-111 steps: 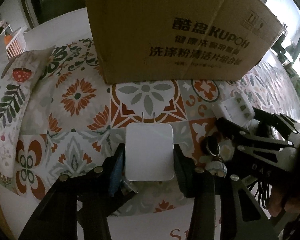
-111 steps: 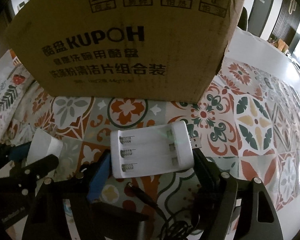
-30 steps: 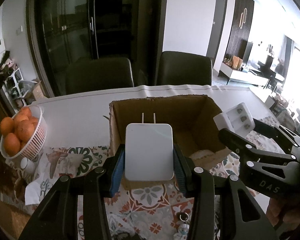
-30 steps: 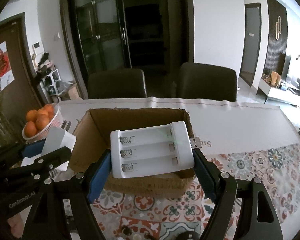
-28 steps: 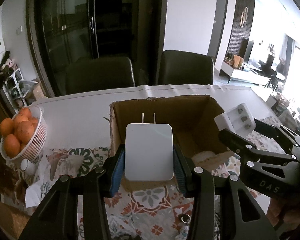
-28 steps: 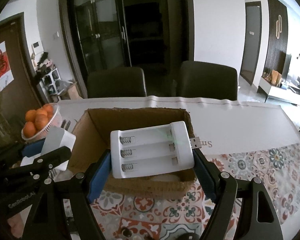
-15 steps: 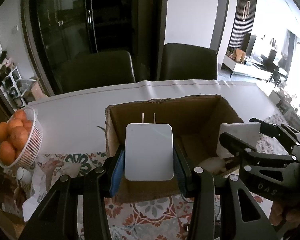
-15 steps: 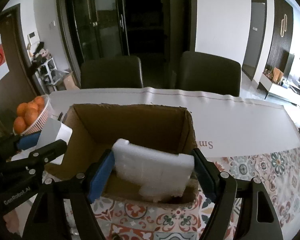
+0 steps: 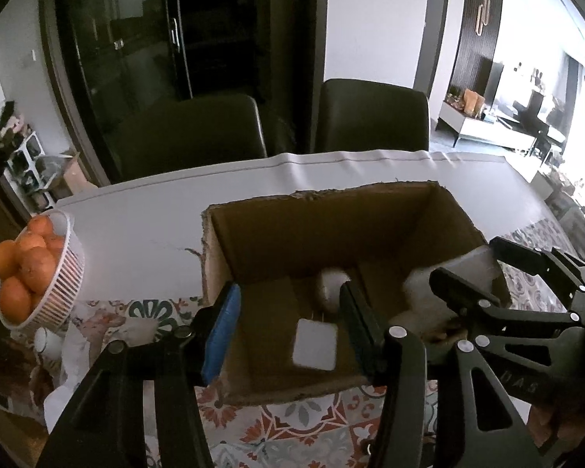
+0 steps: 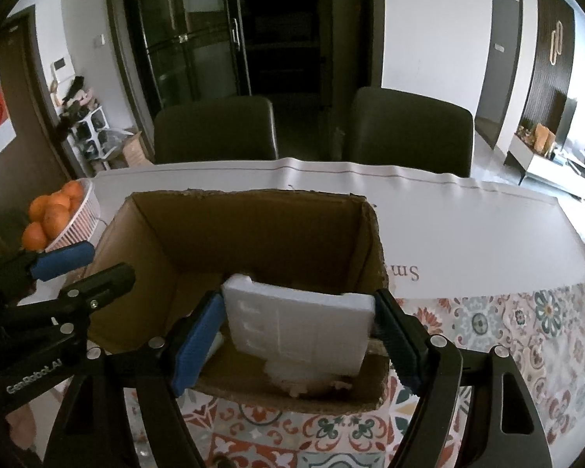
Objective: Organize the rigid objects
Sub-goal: 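Lower both chargers into the box and open both tools, then withdraw both tools from the box toward the remaining items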
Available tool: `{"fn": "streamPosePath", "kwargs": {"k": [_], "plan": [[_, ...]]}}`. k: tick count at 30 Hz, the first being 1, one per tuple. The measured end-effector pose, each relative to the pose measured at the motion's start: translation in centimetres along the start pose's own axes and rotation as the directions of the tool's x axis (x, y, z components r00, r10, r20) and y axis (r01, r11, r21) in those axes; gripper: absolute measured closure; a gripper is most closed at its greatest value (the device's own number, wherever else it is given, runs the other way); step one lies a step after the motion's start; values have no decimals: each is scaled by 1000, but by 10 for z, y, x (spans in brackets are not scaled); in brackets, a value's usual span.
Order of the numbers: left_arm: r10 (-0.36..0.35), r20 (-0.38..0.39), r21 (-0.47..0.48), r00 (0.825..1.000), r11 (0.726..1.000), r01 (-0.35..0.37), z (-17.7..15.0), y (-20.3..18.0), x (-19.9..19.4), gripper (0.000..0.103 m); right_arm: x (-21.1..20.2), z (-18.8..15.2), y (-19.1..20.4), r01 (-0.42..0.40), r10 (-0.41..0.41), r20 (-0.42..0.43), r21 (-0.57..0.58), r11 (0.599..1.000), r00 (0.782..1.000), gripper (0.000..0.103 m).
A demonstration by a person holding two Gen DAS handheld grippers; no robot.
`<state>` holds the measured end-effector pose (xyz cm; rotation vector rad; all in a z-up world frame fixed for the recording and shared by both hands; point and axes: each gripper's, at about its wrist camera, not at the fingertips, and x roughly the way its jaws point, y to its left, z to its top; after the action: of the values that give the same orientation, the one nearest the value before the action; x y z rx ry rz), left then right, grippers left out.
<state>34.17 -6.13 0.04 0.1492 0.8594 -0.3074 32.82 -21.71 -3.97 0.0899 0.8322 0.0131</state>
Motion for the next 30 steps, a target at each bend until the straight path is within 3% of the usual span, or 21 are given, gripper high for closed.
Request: {"fn": "streamPosePath", "kwargs": {"k": [8, 30], "plan": [[17, 20, -13, 1000, 1000, -17, -9, 2, -15, 50, -8, -4, 4, 5, -5, 5, -3, 1000, 1000, 22], [26, 96, -10, 995, 1000, -26, -61, -5, -80, 47, -86, -47, 18, 52, -52, 120, -5, 999, 991, 22]]}}
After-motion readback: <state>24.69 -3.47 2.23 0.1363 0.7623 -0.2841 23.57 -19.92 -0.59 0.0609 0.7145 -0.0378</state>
